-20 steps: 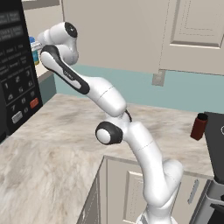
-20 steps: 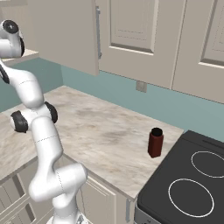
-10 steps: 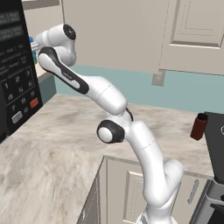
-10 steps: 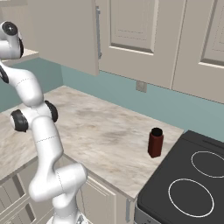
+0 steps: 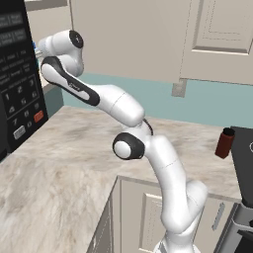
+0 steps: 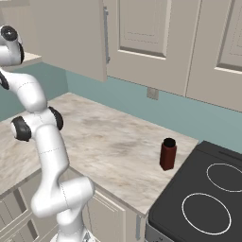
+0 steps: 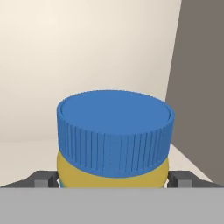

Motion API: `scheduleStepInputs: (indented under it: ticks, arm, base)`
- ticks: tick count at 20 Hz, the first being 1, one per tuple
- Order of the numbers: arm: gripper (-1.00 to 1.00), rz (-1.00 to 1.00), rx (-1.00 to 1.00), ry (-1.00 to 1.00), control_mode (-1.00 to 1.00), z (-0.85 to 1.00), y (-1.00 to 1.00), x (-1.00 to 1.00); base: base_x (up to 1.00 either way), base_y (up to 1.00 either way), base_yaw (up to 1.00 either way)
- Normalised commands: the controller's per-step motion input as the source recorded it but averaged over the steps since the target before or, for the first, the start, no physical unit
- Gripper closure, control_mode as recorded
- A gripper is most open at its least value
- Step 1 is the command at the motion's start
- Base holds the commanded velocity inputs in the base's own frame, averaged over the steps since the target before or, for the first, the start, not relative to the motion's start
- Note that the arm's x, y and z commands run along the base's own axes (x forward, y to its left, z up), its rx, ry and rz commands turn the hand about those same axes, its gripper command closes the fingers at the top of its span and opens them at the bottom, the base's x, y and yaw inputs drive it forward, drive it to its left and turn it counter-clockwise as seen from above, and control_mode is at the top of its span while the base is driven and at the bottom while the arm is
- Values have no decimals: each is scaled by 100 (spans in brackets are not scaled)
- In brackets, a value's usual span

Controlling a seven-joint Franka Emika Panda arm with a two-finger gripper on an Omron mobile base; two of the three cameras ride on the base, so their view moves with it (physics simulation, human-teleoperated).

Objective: Collect the paprika, mayonnaise, and shaker from the cabinet and place them next to the stove.

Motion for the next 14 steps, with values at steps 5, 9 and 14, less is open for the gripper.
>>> scheduleStepInputs:
  ticks: [5, 9, 14]
  arm:
    - [100, 0, 0, 0, -100, 0, 3, 0]
    - [100, 0, 0, 0, -100, 0, 2, -3]
    - [100, 0, 0, 0, -100, 0, 1, -4]
  base:
    - [0, 0, 0]
    - [0, 0, 0]
    - [0, 0, 0]
